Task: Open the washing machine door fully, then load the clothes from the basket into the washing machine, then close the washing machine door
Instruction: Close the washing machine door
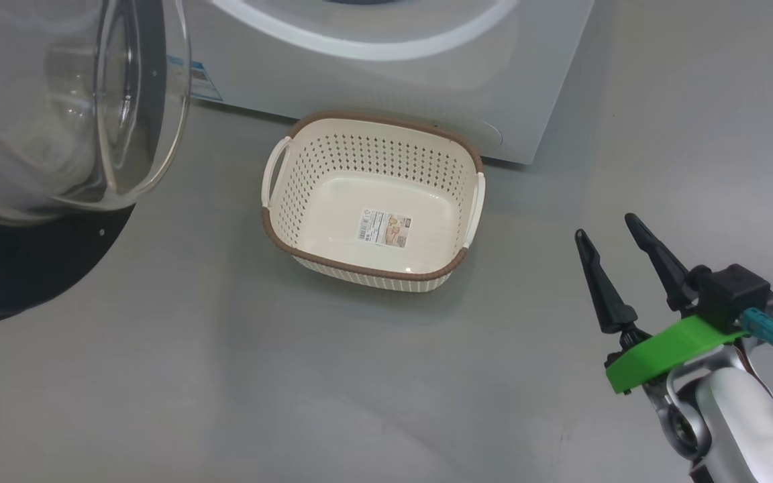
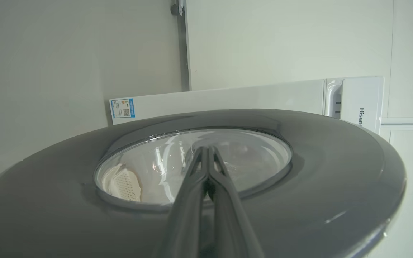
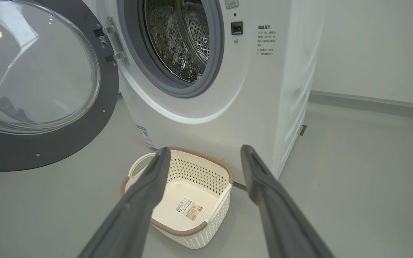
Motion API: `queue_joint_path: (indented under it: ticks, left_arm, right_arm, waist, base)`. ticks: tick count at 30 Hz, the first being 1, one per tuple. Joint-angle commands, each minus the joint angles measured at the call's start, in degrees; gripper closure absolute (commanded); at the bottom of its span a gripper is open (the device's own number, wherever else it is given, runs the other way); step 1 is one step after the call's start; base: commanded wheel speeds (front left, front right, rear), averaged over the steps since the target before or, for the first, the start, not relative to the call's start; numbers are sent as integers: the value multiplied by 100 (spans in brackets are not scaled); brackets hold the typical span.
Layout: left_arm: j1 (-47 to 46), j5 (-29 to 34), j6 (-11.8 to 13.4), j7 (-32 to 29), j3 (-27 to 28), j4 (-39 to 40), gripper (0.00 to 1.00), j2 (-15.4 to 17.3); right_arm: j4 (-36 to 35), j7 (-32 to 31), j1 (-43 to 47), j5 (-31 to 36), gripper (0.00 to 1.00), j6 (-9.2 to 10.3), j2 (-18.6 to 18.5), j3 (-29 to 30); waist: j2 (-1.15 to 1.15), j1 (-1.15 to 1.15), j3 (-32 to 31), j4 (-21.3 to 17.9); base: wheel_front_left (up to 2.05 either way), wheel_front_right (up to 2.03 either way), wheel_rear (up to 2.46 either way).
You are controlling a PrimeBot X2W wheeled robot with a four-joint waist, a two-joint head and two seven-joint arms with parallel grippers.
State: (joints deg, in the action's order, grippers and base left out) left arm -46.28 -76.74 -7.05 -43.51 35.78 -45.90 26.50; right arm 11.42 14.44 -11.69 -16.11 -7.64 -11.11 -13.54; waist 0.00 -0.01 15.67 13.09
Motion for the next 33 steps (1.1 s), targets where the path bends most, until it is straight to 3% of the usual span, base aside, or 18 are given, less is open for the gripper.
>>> queue_joint_path:
  ticks: [1,16,33]
  left_arm:
    - [36,-20,-16,-143,-60,359,100,223]
    - [749,-62,420,-533,-252,1678,100,-459]
    - [1413,-144,916,-655,-655,3139,100,-1684]
  right_arm:
    - [-135,56,59,8,0,15,14,-64]
    - [-82,56,153,8,0,15,243,-10]
    - [-37,56,267,5,0,15,428,2]
  waist:
    - [0,1,-41,22]
    - [0,1,-383,-11]
    - [0,1,-728,-290]
  base:
    - [0,0,0]
    - [0,0,0]
    - [0,0,0]
